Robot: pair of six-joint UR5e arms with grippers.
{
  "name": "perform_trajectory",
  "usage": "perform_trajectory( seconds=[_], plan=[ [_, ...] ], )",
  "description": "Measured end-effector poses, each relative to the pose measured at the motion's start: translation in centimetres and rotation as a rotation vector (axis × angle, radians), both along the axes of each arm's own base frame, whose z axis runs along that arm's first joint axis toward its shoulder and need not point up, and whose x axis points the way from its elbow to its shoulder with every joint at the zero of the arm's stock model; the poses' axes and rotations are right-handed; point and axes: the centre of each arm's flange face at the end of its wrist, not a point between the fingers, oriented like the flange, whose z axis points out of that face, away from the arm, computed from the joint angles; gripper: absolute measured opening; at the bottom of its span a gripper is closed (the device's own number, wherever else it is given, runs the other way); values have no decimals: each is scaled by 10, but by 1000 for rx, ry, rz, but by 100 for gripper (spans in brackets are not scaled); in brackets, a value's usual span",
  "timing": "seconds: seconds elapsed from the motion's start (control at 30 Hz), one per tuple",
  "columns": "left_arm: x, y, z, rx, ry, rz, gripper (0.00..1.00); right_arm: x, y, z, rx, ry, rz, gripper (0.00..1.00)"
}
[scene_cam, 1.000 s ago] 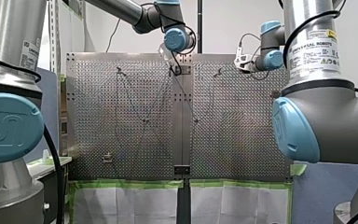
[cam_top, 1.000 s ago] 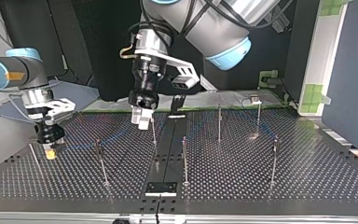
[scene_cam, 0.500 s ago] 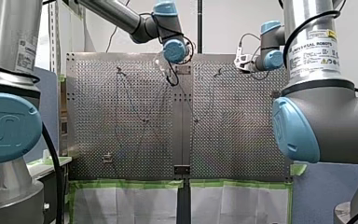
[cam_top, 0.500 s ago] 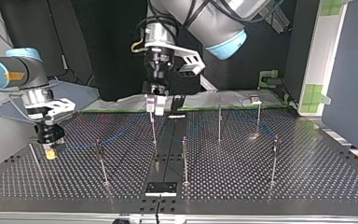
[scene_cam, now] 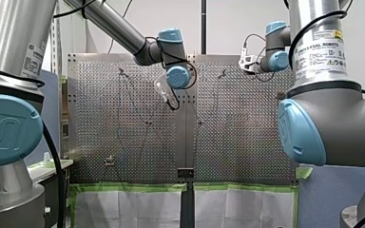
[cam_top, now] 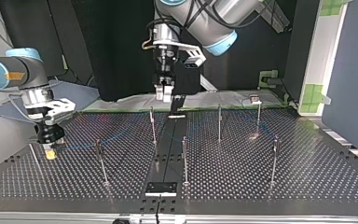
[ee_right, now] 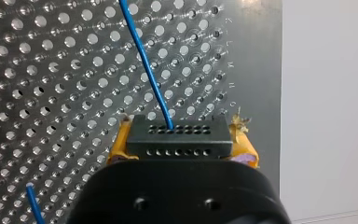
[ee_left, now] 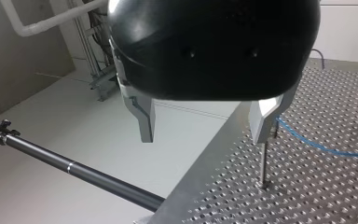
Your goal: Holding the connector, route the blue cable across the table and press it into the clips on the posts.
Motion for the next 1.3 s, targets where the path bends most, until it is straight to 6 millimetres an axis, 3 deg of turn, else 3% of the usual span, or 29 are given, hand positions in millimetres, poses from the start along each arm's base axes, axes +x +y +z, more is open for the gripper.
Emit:
perform_trajectory(
  seconds=[1.3],
  plan=[
    [-58,53,-109,18,-2,-1,100,0,0,0,0,0,0,0]
  ],
)
